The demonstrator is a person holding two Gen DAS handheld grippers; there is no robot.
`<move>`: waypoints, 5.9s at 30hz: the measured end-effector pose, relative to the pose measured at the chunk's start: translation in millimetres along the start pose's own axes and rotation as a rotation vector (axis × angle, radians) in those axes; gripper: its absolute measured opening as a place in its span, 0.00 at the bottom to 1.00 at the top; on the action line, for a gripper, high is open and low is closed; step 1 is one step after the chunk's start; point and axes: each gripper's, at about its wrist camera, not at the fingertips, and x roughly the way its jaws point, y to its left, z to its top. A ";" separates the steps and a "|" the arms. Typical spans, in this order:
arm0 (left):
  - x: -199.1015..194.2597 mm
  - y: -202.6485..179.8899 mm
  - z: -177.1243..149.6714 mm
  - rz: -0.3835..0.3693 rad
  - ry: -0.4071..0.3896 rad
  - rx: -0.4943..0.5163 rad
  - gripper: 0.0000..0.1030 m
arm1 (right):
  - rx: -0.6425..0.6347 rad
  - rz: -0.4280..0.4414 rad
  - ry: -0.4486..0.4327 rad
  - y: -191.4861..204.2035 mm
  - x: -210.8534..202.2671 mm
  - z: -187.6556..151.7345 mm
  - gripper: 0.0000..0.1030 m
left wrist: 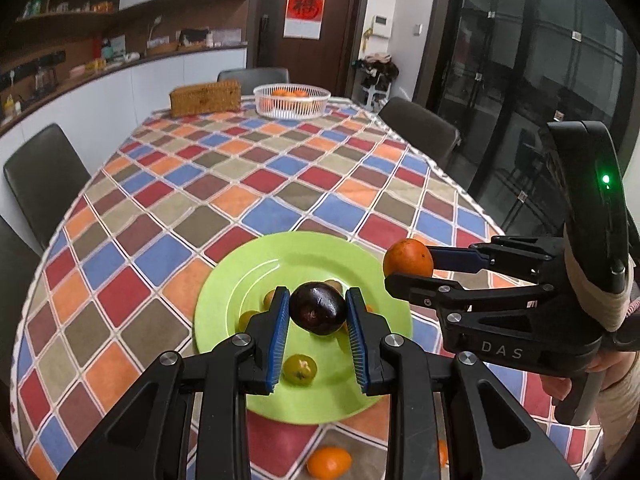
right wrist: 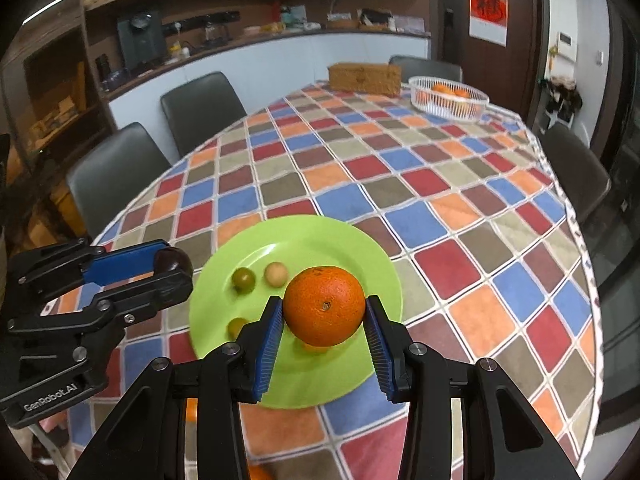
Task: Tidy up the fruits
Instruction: 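Carry the plum and the large orange over the green plate, then open both tools to release the plum and orange onto the plate, then move both tools toward the last two oranges on the tablecloth, then grasp a small orange with the left tool while the right tool grasps a large orange, then carry both oranges over the green plate, then open both tools to drop the oranges onto the plate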
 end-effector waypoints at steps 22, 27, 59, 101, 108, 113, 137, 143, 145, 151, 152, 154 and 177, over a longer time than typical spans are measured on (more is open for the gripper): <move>64.2 24.0 -3.9 -0.006 0.163 -0.064 0.33 | 0.067 0.003 0.155 -23.4 74.2 3.7 0.41; 50.5 21.7 -2.3 0.010 0.146 -0.054 0.34 | 0.066 -0.001 0.125 -20.1 61.7 4.9 0.45; -99.2 -18.9 -59.5 0.041 -0.063 0.177 0.63 | 0.044 -0.144 -0.149 61.3 -102.0 -63.2 0.59; 16.7 -13.1 -122.7 -0.074 0.199 0.302 0.48 | 0.202 -0.103 0.147 61.1 -10.0 -147.2 0.50; 21.9 -14.5 -124.2 -0.101 0.216 0.279 0.33 | 0.211 -0.071 0.149 61.2 -6.0 -147.4 0.41; 20.1 -13.8 -124.6 -0.104 0.213 0.269 0.33 | 0.212 -0.070 0.146 61.1 -6.8 -147.8 0.41; -43.4 -17.5 -96.2 -0.071 0.056 0.201 0.32 | 0.192 -0.058 0.000 60.7 -54.9 -121.4 0.41; -47.5 -13.7 -80.1 -0.054 0.020 0.183 0.32 | 0.180 -0.058 -0.041 58.2 -59.6 -103.6 0.41; -46.5 -10.8 -74.3 -0.049 0.011 0.174 0.32 | 0.176 -0.051 -0.045 56.5 -56.7 -96.3 0.41; -38.7 2.7 -58.7 -0.047 0.001 0.143 0.32 | 0.168 -0.055 -0.044 52.6 -44.2 -76.6 0.41; -35.9 6.0 -55.8 -0.047 0.002 0.137 0.32 | 0.171 -0.055 -0.045 51.7 -41.7 -73.4 0.41; -29.6 12.0 -50.9 -0.050 0.006 0.123 0.32 | 0.173 -0.053 -0.046 51.4 -37.2 -68.3 0.41; 50.9 53.8 -47.4 -0.048 0.115 0.049 0.36 | 0.177 -0.034 0.049 40.0 50.1 -47.1 0.41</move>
